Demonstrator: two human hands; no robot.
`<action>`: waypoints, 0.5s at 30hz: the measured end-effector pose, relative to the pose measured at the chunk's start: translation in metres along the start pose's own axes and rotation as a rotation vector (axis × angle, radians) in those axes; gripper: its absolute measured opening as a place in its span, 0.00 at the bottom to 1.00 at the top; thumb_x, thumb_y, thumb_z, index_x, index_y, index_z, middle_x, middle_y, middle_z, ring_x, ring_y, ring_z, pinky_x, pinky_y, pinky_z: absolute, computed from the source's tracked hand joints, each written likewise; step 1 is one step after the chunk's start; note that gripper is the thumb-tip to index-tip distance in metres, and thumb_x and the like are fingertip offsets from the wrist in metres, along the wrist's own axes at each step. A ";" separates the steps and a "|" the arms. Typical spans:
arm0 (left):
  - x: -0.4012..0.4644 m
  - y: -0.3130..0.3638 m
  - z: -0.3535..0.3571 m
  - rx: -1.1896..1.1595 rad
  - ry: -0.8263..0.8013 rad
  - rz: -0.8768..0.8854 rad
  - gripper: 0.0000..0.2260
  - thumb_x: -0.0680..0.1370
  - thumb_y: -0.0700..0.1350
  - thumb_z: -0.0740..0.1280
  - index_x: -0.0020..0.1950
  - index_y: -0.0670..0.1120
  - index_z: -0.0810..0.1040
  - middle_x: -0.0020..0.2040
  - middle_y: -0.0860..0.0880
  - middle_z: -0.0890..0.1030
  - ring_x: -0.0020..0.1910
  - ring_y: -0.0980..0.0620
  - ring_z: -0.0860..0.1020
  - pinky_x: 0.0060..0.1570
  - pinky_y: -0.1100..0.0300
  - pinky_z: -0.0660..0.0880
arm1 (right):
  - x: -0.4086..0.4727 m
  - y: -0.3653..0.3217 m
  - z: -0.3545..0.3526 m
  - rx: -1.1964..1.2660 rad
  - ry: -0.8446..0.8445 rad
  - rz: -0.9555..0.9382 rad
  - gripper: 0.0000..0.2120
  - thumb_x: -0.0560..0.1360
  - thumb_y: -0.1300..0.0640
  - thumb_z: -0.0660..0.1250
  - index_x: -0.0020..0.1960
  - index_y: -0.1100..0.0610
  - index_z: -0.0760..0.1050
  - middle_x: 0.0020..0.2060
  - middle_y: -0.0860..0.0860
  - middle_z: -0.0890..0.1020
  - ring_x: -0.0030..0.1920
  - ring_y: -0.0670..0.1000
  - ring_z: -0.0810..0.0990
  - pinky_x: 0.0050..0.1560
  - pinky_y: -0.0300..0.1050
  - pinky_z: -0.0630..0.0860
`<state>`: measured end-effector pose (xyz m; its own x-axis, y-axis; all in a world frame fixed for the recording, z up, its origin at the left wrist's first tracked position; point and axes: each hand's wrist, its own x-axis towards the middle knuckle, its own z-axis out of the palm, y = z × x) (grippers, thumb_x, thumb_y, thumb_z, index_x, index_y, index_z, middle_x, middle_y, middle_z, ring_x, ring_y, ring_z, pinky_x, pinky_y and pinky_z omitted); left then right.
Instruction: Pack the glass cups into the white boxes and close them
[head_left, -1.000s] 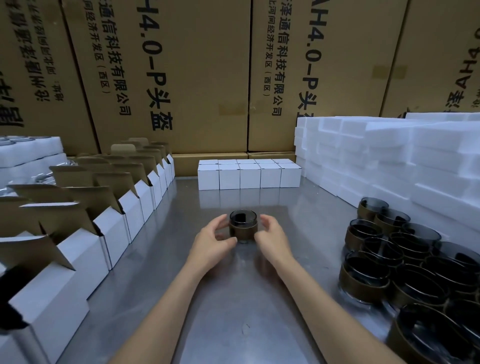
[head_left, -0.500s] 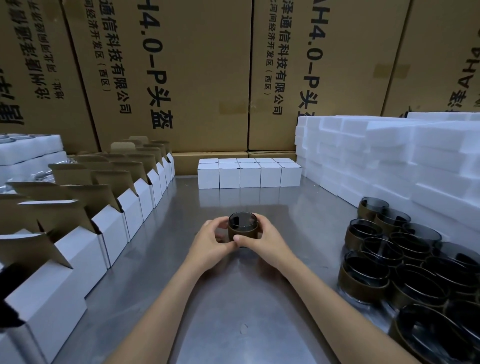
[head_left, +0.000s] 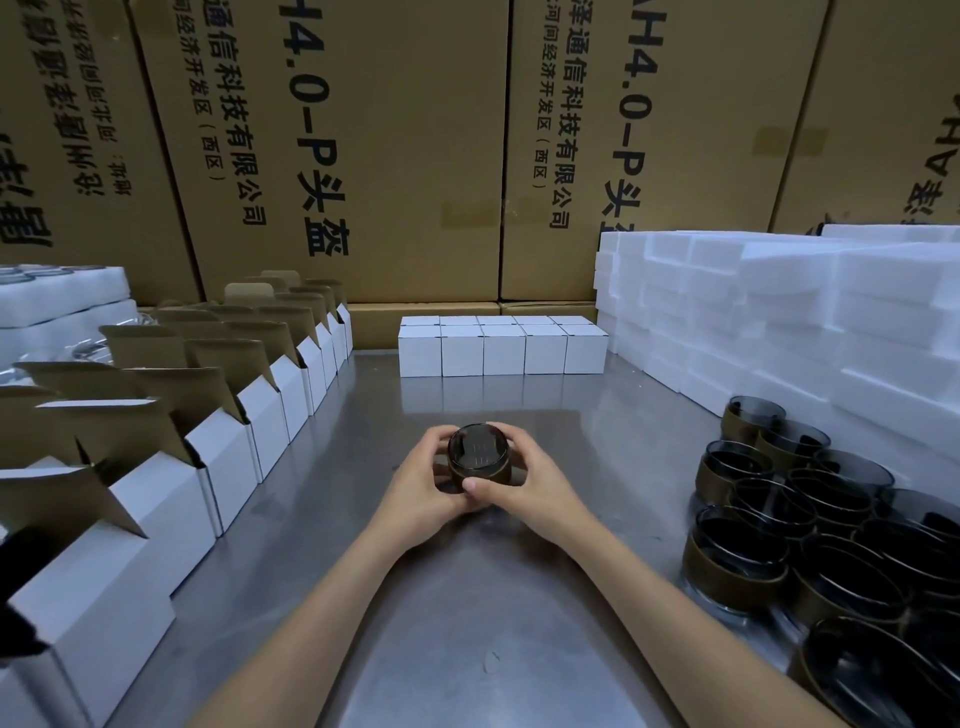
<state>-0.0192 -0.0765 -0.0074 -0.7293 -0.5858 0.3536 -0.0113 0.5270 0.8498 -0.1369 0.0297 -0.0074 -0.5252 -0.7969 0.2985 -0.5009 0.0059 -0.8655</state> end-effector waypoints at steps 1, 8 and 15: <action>0.000 0.000 0.000 -0.003 0.021 0.015 0.29 0.65 0.37 0.79 0.60 0.52 0.70 0.56 0.53 0.78 0.52 0.51 0.81 0.56 0.57 0.77 | -0.001 -0.002 0.000 0.059 -0.006 -0.012 0.23 0.70 0.53 0.74 0.62 0.41 0.71 0.57 0.40 0.79 0.60 0.39 0.76 0.63 0.42 0.71; -0.001 0.001 0.003 0.067 0.093 0.135 0.29 0.64 0.41 0.80 0.55 0.58 0.67 0.56 0.53 0.76 0.56 0.53 0.78 0.55 0.53 0.76 | -0.006 -0.015 -0.008 0.311 -0.036 -0.031 0.21 0.75 0.72 0.63 0.65 0.56 0.73 0.59 0.53 0.79 0.57 0.44 0.77 0.55 0.32 0.73; 0.000 -0.003 0.005 0.102 0.098 0.175 0.30 0.64 0.39 0.79 0.54 0.60 0.67 0.57 0.51 0.74 0.56 0.50 0.77 0.56 0.46 0.76 | -0.009 -0.018 -0.010 0.329 -0.062 -0.043 0.24 0.72 0.76 0.62 0.62 0.55 0.74 0.55 0.53 0.79 0.53 0.47 0.78 0.49 0.32 0.75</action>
<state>-0.0225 -0.0752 -0.0118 -0.6565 -0.5345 0.5322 0.0362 0.6825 0.7300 -0.1300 0.0427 0.0101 -0.4606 -0.8277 0.3207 -0.2674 -0.2152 -0.9393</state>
